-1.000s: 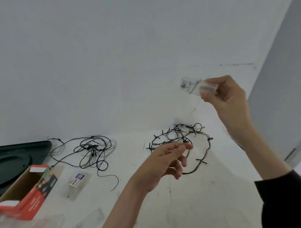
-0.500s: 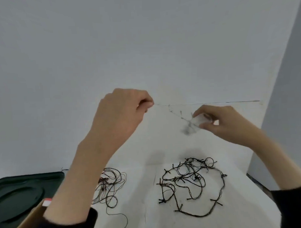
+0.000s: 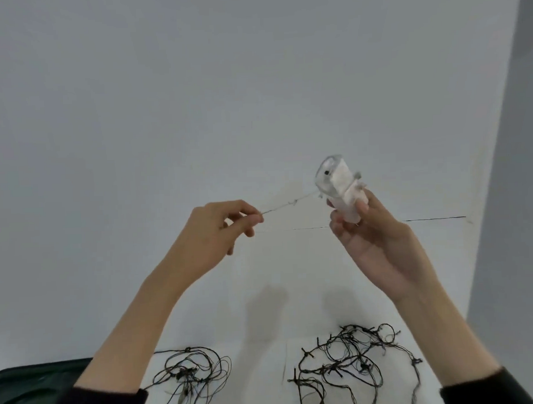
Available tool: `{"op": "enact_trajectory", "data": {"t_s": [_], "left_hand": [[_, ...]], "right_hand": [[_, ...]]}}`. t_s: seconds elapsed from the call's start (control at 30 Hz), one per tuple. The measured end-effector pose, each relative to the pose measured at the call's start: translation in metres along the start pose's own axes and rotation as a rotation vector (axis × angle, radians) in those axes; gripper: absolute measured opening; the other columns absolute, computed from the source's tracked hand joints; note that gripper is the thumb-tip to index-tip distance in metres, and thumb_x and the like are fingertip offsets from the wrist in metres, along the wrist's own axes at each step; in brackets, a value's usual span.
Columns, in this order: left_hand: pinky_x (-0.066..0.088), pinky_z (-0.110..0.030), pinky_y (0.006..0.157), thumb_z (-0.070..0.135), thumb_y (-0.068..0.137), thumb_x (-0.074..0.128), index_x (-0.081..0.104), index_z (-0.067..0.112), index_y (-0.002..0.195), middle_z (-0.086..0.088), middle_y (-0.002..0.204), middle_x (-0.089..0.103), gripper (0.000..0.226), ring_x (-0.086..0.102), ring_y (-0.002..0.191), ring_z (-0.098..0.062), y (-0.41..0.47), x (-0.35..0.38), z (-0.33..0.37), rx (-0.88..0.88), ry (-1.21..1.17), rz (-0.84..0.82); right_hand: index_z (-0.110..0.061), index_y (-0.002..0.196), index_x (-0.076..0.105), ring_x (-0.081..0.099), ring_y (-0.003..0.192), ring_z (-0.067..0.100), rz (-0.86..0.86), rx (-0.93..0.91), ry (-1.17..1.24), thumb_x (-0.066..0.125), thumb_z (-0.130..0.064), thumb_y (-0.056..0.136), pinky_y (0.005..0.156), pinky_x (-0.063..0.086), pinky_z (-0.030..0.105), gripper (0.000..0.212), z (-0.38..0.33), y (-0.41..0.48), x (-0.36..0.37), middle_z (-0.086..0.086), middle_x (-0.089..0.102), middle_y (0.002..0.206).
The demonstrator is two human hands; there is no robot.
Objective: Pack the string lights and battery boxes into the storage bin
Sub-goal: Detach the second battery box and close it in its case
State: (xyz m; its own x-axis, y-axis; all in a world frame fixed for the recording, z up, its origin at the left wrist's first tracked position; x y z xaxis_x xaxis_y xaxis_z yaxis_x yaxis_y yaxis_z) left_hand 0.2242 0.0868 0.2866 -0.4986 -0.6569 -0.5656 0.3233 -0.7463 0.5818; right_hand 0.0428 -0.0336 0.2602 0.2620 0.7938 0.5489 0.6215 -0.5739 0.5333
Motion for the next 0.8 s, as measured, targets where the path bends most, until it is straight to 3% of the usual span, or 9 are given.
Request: {"op": "enact_trajectory", "data": {"t_s": [0.07, 0.17, 0.33, 0.4, 0.5, 0.57, 0.67, 0.73, 0.8], "left_hand": [[0.035, -0.012, 0.045, 0.031, 0.089, 0.059, 0.071, 0.029, 0.086, 0.005, 0.072, 0.069, 0.013, 0.047, 0.042, -0.011, -0.004, 0.006, 0.001, -0.037, -0.087, -0.091], [0.037, -0.014, 0.047, 0.032, 0.089, 0.059, 0.071, 0.031, 0.093, 0.008, 0.069, 0.068, 0.013, 0.046, 0.04, -0.012, -0.011, 0.013, 0.006, -0.039, -0.094, -0.187], [0.04, -0.012, 0.051, 0.036, 0.086, 0.062, 0.067, 0.032, 0.108, 0.012, 0.065, 0.065, 0.024, 0.045, 0.039, -0.006, -0.02, 0.011, 0.026, 0.016, 0.041, -0.214], [0.043, -0.014, 0.058, 0.038, 0.089, 0.058, 0.066, 0.034, 0.11, 0.013, 0.07, 0.065, 0.023, 0.052, 0.048, -0.004, -0.024, 0.007, 0.036, 0.066, 0.218, -0.237], [0.046, -0.028, 0.077, 0.038, 0.098, 0.04, 0.059, 0.036, 0.111, 0.013, 0.093, 0.064, 0.023, 0.061, 0.085, -0.009, -0.028, 0.001, 0.052, 0.21, 0.639, -0.14], [0.043, -0.031, 0.061, 0.03, 0.099, 0.041, 0.056, 0.035, 0.107, 0.01, 0.095, 0.061, 0.018, 0.061, 0.088, -0.015, -0.029, -0.001, 0.062, 0.37, 0.788, -0.032], [0.015, -0.019, 0.042, 0.013, 0.076, 0.073, 0.065, 0.027, 0.082, 0.008, 0.066, 0.058, 0.017, 0.06, 0.059, -0.02, -0.023, -0.013, 0.07, 0.64, 0.861, 0.126], [0.025, -0.022, 0.041, 0.018, 0.083, 0.064, 0.067, 0.025, 0.082, 0.007, 0.066, 0.059, 0.007, 0.06, 0.059, -0.022, -0.013, -0.02, 0.071, 0.678, 0.804, 0.163], [0.043, -0.034, 0.054, 0.027, 0.094, 0.05, 0.068, 0.026, 0.092, 0.011, 0.076, 0.059, 0.018, 0.06, 0.069, -0.019, 0.0, -0.025, 0.068, 0.573, 0.676, 0.131]], "right_hand": [[-0.009, 0.1, 0.062, 0.063, 0.07, 0.015, 0.128, -0.07, 0.033, 0.064, -0.013, 0.075, 0.069, 0.053, 0.022, 0.025, 0.002, 0.006, 0.006, 0.008, 0.066, 0.089], [-0.009, 0.097, 0.061, 0.065, 0.071, 0.017, 0.265, -0.193, -0.033, 0.063, -0.01, 0.077, 0.071, 0.054, 0.022, 0.02, 0.005, 0.011, 0.01, 0.005, 0.067, 0.083], [-0.014, 0.095, 0.062, 0.063, 0.067, 0.018, 0.405, -0.392, -0.459, 0.065, 0.0, 0.083, 0.072, 0.052, 0.022, 0.019, 0.004, 0.011, 0.008, 0.006, 0.068, 0.085], [-0.021, 0.094, 0.063, 0.064, 0.072, 0.016, 0.428, -0.472, -0.692, 0.065, -0.003, 0.084, 0.072, 0.051, 0.022, 0.021, 0.004, 0.01, 0.008, 0.002, 0.068, 0.086], [-0.028, 0.094, 0.062, 0.061, 0.074, 0.01, 0.43, -0.564, -1.084, 0.068, -0.011, 0.084, 0.072, 0.048, 0.015, 0.02, 0.009, 0.007, 0.009, -0.006, 0.066, 0.082], [-0.026, 0.097, 0.062, 0.057, 0.074, 0.01, 0.375, -0.59, -1.27, 0.068, -0.011, 0.084, 0.068, 0.043, 0.009, 0.021, 0.012, 0.006, 0.011, -0.01, 0.063, 0.079], [-0.022, 0.096, 0.064, 0.054, 0.074, 0.011, 0.244, -0.506, -1.449, 0.068, -0.008, 0.081, 0.066, 0.041, 0.009, 0.021, 0.012, 0.005, 0.013, -0.012, 0.061, 0.075], [-0.026, 0.092, 0.065, 0.056, 0.071, 0.013, 0.115, -0.326, -1.492, 0.069, -0.008, 0.079, 0.067, 0.045, 0.016, 0.022, 0.012, 0.005, 0.014, -0.008, 0.064, 0.073], [-0.03, 0.09, 0.067, 0.061, 0.075, 0.018, -0.064, -0.083, -1.415, 0.071, -0.01, 0.078, 0.076, 0.049, 0.028, 0.023, 0.011, 0.004, 0.016, -0.001, 0.068, 0.077]]}}
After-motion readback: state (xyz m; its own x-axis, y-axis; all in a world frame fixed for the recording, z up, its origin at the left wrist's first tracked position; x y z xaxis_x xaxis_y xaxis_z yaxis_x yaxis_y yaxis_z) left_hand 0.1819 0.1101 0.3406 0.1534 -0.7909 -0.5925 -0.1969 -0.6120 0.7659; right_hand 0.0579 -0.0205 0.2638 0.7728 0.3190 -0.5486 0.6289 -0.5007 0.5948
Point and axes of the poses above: each hand's wrist, its own y-axis towards the middle knuckle, its own x-axis out of the palm, z = x × y, the point moved 3 cm from there along y, towards the middle knuckle
